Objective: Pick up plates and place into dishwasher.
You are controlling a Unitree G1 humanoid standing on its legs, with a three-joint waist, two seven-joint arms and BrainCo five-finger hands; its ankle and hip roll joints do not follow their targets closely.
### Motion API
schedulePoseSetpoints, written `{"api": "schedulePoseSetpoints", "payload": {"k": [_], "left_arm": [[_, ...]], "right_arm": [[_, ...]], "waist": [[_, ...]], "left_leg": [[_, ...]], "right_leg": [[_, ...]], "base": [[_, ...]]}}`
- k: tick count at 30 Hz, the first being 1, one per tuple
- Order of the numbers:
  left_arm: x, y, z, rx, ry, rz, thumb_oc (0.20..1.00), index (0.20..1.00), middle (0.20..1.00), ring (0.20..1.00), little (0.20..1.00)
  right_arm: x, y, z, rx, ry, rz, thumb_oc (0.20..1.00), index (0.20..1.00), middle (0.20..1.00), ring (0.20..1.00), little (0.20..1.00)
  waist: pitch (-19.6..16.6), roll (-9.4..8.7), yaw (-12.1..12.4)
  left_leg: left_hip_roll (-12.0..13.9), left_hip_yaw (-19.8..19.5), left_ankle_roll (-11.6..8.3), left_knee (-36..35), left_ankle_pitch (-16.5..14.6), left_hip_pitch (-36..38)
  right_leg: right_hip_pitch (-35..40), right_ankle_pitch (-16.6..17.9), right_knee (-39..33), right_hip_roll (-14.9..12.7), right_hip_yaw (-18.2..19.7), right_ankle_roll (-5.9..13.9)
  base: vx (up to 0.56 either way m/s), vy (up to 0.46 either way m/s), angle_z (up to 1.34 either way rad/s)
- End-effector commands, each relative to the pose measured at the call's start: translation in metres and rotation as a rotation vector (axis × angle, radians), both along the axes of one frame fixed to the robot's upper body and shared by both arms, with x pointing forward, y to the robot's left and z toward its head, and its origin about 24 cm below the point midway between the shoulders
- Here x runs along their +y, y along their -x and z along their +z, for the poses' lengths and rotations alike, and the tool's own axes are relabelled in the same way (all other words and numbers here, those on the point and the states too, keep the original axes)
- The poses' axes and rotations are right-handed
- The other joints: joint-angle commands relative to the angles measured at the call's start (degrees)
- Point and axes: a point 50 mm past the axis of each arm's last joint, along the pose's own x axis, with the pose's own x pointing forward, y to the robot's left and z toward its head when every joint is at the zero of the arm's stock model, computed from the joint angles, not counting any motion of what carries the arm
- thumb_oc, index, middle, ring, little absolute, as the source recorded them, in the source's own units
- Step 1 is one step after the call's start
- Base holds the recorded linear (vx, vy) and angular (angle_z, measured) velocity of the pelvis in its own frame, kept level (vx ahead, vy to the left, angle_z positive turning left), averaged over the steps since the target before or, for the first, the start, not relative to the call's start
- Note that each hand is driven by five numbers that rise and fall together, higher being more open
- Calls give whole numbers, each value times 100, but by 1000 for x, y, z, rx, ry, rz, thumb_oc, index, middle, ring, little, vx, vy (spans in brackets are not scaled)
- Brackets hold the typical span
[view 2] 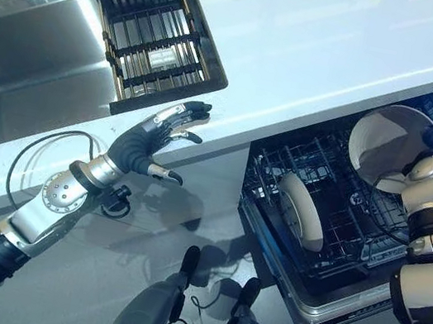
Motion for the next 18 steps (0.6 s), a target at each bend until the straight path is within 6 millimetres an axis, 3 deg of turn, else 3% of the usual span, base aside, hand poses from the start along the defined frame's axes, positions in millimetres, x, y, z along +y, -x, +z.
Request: {"api": "schedulePoseSetpoints", "payload": {"k": [1,7,18], "left_arm": [[-2,10,12,-43,69,-48,1000,1000,1000,1000,1000],[0,8,15,-47,80,-44,1000,1000,1000,1000,1000],[-2,6,31,-95,116,-58,1000,1000,1000,1000,1000]], "right_arm": [[-2,11,63,-63,258,-14,200,200,200,200,200],[2,1,39,84,258,-5,200,200,200,200,200],[3,-11,2,256,88,-18,200,200,200,200,200]], "waist": [[51,-19,59],[97,31,94],[277,212,229]], "left_leg": [[-364,93,281,1459,-1371,-518],[-361,121,297,1488,-1346,-594],[-411,138,347,1627,-1307,-899]], "right_leg": [[-683,-1247,1702,-449,22,14],[-761,-1250,1747,-482,13,16],[-1083,-1284,1965,-565,-28,14]], "base": [[0,0,0],[0,0,0],[-7,-1,0]]}}
